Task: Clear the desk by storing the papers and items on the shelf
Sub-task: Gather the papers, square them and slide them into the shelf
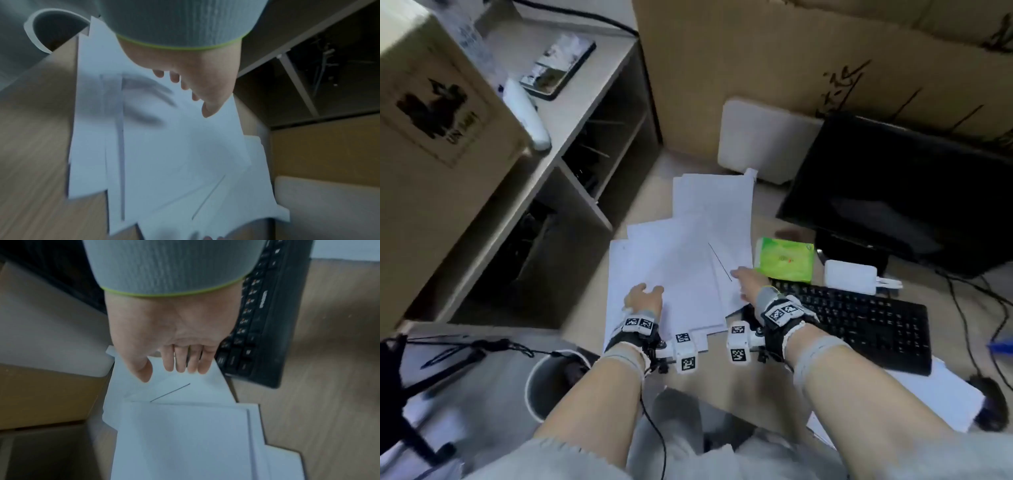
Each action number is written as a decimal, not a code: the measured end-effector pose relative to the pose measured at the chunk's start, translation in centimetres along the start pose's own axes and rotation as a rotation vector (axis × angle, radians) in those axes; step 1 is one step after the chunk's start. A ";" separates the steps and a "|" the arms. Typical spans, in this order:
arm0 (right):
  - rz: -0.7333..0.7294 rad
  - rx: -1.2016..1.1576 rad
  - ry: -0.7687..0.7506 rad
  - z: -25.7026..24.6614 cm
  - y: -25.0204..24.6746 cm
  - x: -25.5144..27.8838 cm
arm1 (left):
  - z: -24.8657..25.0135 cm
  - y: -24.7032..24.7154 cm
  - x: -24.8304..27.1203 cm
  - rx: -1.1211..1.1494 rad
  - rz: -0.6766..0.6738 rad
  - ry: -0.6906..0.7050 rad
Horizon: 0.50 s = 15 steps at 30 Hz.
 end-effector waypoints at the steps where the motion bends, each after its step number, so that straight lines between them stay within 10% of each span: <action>1: 0.009 0.052 -0.001 -0.9 1.3 -0.7 | 0.2 -1.4 -0.8 -0.004 -0.004 -0.008; 7: 0.279 0.134 0.131 -1.8 4.3 -3.0 | -1.8 -3.9 -5.3 -0.033 0.035 -0.247; 15: 0.103 0.153 0.117 -1.1 8.3 -1.6 | 0.1 -4.6 -4.7 0.045 -0.108 -0.257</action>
Point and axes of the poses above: each hand's wrist, its own x-axis away from the middle knuckle, its own y-axis out of the palm, z = x × y, the point moved 1 cm from there along -x, towards the middle knuckle, and after that the axes turned 5 degrees about z, right-handed, at the moved point
